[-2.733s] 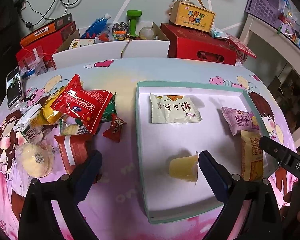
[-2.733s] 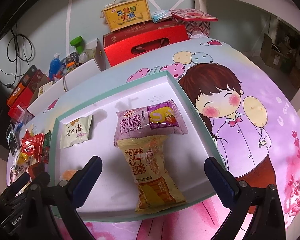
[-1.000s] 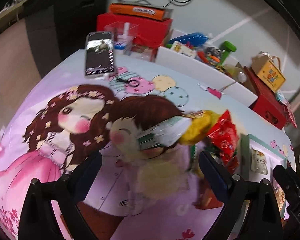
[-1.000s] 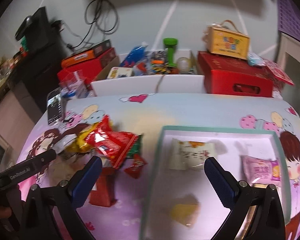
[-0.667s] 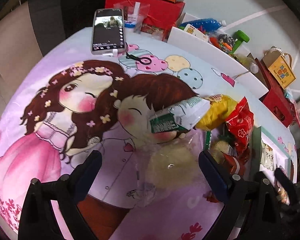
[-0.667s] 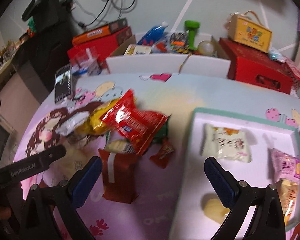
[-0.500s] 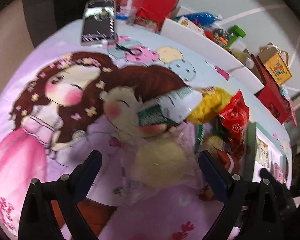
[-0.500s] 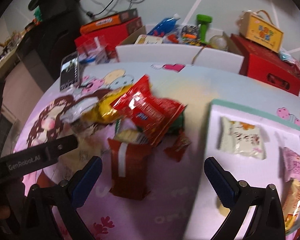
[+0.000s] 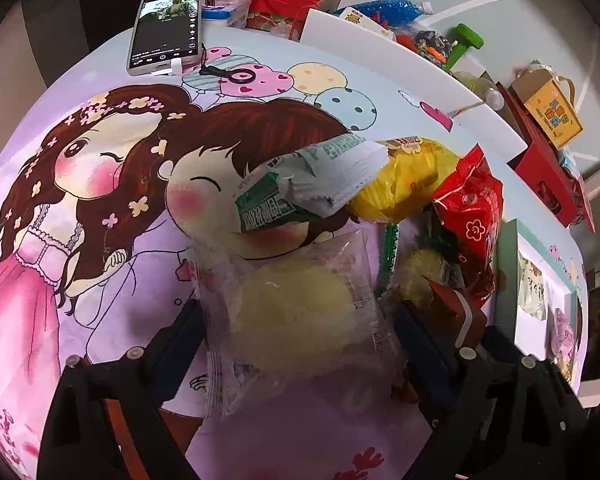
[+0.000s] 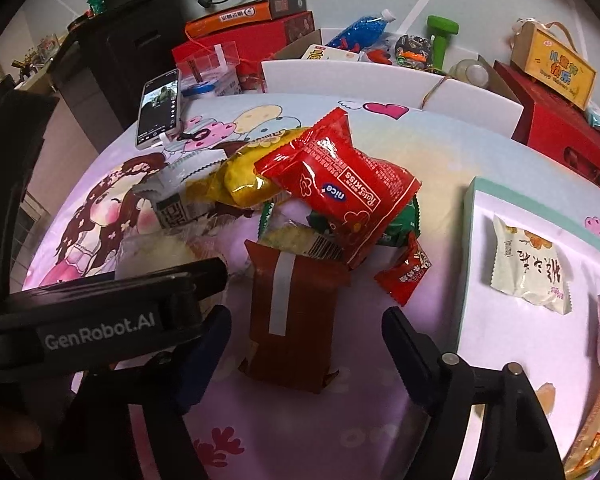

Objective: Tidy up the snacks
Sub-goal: 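Grasp round bun in clear bag with left gripper while right gripper grasps red-brown packet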

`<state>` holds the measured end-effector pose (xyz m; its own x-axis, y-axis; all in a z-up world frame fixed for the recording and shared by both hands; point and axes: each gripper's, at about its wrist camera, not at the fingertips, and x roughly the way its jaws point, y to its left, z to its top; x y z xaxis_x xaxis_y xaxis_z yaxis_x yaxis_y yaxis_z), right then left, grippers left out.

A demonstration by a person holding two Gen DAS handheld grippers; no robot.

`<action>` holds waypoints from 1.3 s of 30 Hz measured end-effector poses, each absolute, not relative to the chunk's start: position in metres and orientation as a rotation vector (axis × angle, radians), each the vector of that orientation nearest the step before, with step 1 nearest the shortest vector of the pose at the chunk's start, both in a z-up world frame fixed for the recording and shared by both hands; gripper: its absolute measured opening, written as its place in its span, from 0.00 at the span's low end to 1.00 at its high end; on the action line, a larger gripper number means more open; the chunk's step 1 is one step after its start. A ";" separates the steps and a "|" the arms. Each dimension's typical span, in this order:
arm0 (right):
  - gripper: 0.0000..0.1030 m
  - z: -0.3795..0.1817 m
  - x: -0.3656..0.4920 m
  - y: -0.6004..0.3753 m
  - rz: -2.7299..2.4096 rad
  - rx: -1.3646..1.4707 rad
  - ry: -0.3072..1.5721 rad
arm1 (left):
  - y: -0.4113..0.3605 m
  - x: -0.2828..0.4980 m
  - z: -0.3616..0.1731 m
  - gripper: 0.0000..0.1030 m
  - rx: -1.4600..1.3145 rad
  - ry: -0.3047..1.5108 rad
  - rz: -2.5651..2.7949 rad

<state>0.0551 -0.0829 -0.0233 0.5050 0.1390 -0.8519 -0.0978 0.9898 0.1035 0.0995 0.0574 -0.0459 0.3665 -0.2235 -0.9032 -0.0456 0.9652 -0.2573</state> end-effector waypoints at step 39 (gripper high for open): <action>0.41 0.023 0.026 -0.121 0.144 0.191 0.942 | 0.035 0.070 0.019 0.65 -0.227 1.017 -0.194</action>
<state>0.0263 -0.1212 0.0231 0.5809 0.2056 -0.7876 -0.0393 0.9735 0.2251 0.0701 0.0355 0.0191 0.5121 -0.2647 -0.8171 0.0542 0.9594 -0.2768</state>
